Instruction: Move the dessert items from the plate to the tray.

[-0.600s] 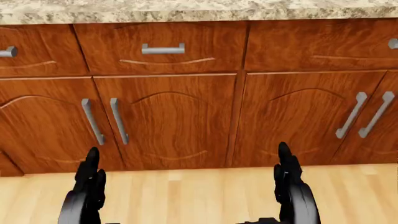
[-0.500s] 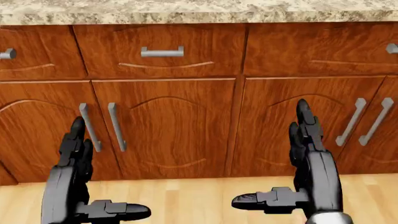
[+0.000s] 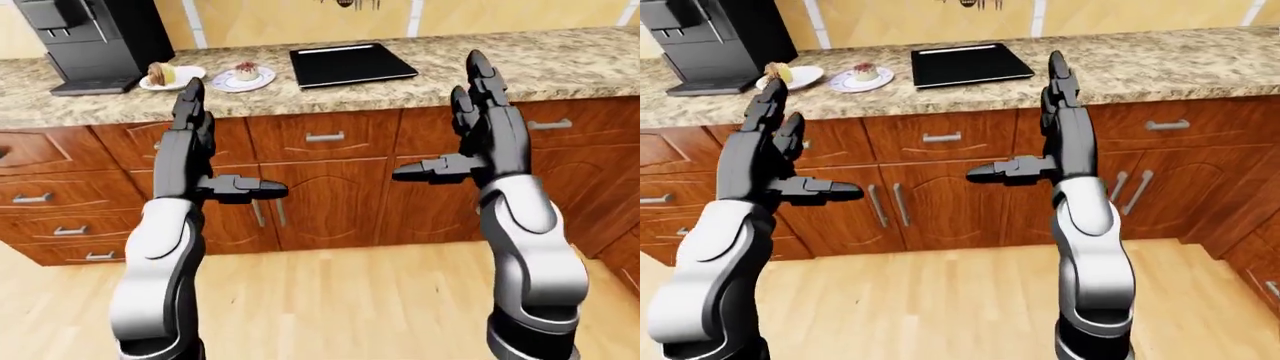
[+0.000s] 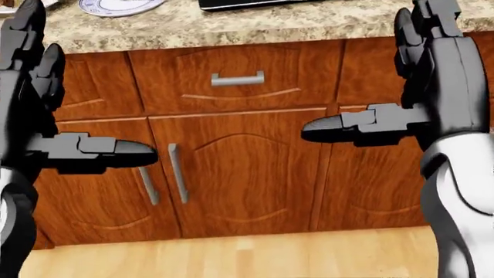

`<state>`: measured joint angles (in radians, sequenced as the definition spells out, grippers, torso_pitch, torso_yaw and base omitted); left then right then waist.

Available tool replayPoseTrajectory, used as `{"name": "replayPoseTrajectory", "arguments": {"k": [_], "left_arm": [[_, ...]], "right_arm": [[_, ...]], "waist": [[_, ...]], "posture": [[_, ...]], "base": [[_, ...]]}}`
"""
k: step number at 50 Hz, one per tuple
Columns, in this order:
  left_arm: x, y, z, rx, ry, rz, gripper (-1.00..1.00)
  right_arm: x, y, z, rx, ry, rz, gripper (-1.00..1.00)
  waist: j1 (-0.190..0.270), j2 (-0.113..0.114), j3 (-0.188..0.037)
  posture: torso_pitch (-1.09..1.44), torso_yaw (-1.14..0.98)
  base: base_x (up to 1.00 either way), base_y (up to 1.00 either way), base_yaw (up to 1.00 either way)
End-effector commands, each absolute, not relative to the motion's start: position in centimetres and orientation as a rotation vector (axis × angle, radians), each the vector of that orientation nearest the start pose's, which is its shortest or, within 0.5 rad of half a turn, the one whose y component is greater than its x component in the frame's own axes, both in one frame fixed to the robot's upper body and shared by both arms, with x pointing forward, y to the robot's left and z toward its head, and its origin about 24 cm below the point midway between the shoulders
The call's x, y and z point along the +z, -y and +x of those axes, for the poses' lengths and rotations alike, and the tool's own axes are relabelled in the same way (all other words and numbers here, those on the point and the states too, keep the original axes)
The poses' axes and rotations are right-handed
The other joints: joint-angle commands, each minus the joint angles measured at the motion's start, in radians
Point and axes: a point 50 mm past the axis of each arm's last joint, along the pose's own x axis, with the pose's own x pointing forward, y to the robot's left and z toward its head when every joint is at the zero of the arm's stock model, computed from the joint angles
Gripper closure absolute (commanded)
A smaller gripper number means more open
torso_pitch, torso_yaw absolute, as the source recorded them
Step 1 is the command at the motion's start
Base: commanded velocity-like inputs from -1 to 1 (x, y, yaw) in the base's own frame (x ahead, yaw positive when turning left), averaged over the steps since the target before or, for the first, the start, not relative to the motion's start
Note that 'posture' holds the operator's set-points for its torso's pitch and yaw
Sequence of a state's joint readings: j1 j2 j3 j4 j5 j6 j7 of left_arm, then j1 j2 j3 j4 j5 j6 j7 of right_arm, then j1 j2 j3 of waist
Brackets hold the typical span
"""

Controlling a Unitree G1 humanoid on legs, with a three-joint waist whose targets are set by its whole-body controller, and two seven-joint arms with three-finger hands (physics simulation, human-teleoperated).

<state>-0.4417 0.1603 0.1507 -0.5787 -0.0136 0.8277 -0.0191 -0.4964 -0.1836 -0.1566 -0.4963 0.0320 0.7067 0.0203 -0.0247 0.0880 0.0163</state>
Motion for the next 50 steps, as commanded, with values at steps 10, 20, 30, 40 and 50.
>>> {"name": "replayPoseTrajectory", "arguments": {"k": [10, 20, 30, 40, 50], "left_arm": [[24.0, -18.2, 29.0, 0.092, 0.248, 0.094, -1.00], [25.5, -18.7, 29.0, 0.108, 0.267, 0.086, -1.00], [26.3, -18.6, 28.3, 0.102, 0.287, 0.097, -1.00], [26.3, -18.5, 28.0, 0.100, 0.292, 0.106, -1.00], [26.8, -18.3, 27.4, 0.099, 0.316, 0.128, -1.00]], "right_arm": [[26.2, 16.4, 28.4, -0.004, 0.378, -0.125, -1.00], [27.3, 16.1, 28.6, 0.007, 0.392, -0.128, -1.00], [27.5, 16.2, 28.5, 0.011, 0.413, -0.122, -1.00], [27.6, 16.3, 28.6, -0.013, 0.406, -0.129, -1.00], [27.9, 16.6, 28.4, 0.003, 0.421, -0.094, -1.00]], "waist": [[0.017, -0.084, 0.006], [0.017, -0.143, -0.017], [0.044, -0.041, -0.004], [0.019, -0.143, 0.029], [0.030, -0.111, -0.001]], "posture": [[0.00, 0.00], [0.00, 0.00], [0.00, 0.00], [0.00, 0.00], [0.00, 0.00]], "base": [[0.08, 0.48, 0.00], [0.10, 0.46, 0.00], [0.13, 0.09, 0.42], [0.13, 0.20, 0.21], [0.07, 0.00, 0.00]]}}
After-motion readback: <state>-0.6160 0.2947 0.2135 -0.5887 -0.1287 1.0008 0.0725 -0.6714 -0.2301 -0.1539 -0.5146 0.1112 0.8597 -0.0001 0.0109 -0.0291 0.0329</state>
